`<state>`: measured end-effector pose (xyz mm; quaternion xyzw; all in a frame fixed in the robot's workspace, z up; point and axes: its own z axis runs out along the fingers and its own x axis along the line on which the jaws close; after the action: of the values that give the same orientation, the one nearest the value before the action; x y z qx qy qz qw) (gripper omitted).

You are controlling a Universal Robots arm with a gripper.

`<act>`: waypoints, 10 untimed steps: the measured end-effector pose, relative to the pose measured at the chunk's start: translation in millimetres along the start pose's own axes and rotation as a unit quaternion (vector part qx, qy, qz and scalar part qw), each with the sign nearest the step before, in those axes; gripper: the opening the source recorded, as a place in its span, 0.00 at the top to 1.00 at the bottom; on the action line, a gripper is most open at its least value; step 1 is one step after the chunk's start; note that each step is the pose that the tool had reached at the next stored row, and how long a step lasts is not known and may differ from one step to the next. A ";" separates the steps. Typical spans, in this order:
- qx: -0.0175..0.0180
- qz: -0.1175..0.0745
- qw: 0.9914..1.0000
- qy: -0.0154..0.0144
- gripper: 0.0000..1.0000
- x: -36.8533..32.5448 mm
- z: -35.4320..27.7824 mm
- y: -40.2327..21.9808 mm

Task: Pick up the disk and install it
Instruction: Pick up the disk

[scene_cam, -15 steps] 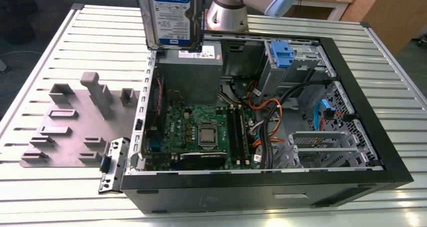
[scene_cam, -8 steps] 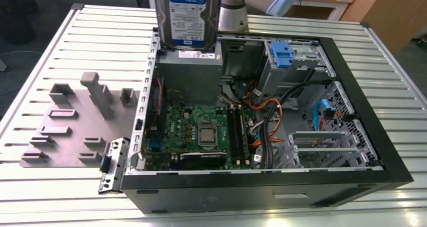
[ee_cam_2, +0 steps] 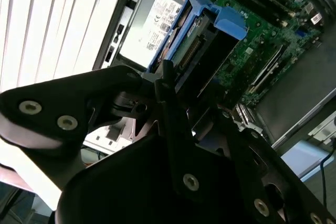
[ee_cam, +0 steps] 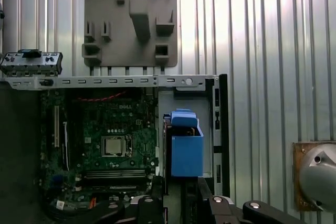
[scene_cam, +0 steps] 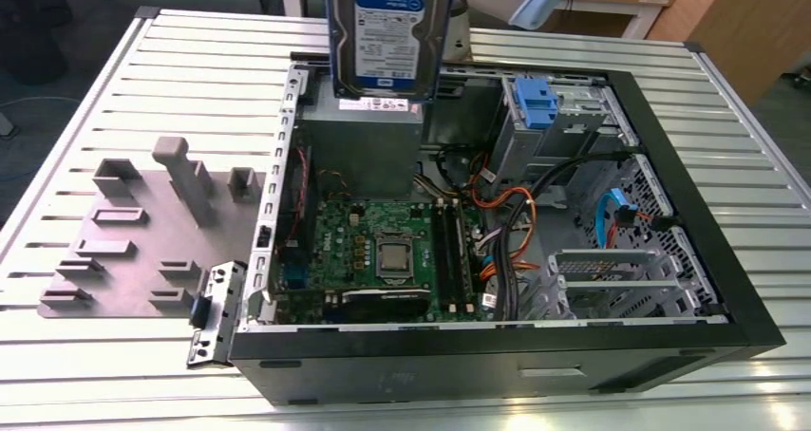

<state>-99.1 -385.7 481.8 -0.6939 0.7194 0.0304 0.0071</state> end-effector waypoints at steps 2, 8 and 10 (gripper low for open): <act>0.000 0.000 1.000 0.000 0.65 -0.3 0.0 -7.2; 0.000 0.000 1.000 0.000 0.65 -1.1 -0.2 -29.4; 0.000 0.000 1.000 0.000 0.65 -1.3 -0.2 -36.7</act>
<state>-62.4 -385.7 480.9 -0.6938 0.7195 0.0304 0.0071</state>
